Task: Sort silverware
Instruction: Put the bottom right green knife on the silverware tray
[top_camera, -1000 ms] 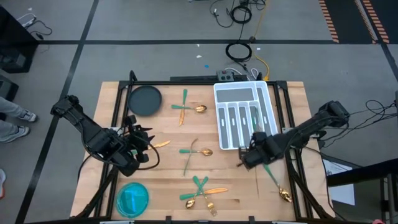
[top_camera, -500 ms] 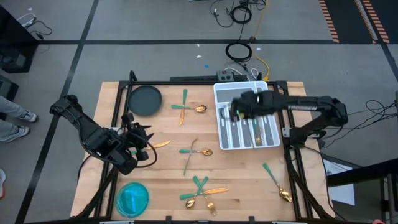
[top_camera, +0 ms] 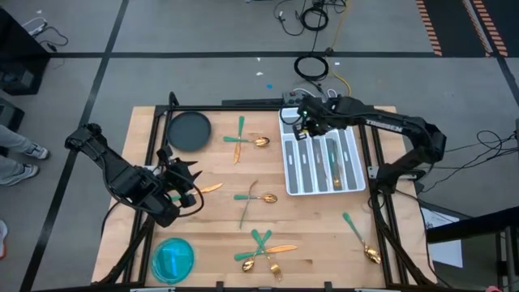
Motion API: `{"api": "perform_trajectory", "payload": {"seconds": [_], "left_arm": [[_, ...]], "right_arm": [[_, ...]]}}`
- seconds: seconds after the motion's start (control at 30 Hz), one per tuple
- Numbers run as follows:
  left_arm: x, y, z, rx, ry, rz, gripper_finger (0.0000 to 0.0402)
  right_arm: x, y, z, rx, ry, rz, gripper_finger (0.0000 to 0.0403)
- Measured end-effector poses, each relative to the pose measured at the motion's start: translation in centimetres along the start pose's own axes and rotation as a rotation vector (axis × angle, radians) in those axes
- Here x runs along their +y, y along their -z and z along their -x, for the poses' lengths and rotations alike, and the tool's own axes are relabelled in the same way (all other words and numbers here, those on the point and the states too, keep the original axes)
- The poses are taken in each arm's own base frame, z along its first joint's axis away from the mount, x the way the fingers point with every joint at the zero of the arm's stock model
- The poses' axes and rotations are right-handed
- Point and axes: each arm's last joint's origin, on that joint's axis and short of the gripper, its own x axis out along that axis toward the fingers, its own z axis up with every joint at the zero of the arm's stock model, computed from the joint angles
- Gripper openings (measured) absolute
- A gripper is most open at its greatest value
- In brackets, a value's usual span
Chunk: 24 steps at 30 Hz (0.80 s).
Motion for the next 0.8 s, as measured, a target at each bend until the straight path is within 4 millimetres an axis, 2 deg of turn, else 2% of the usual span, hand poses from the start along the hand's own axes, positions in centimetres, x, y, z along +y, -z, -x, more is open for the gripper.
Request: {"api": "perform_trajectory", "payload": {"seconds": [0.2, 0.43, 0.6, 0.8], "left_arm": [[0.0, 0.0, 0.0, -0.004, -0.004, 0.014, 0.015], [0.0, 0.0, 0.0, -0.009, -0.008, 0.052, 0.015], [0.0, 0.0, 0.0, -0.009, -0.009, 0.051, 0.015], [0.0, 0.0, 0.0, -0.012, -0.011, 0.052, 0.015]], "right_arm": [[1.1, -0.7, -2.3, 0.036, -0.046, 0.034, 0.0], [2.1, -0.9, -3.3, 0.012, -0.191, 0.041, 0.0], [1.1, 0.6, -4.0, 0.006, -0.303, -0.019, 0.0], [-1.2, 2.9, -4.4, -0.103, -0.522, -0.158, 0.0]]}}
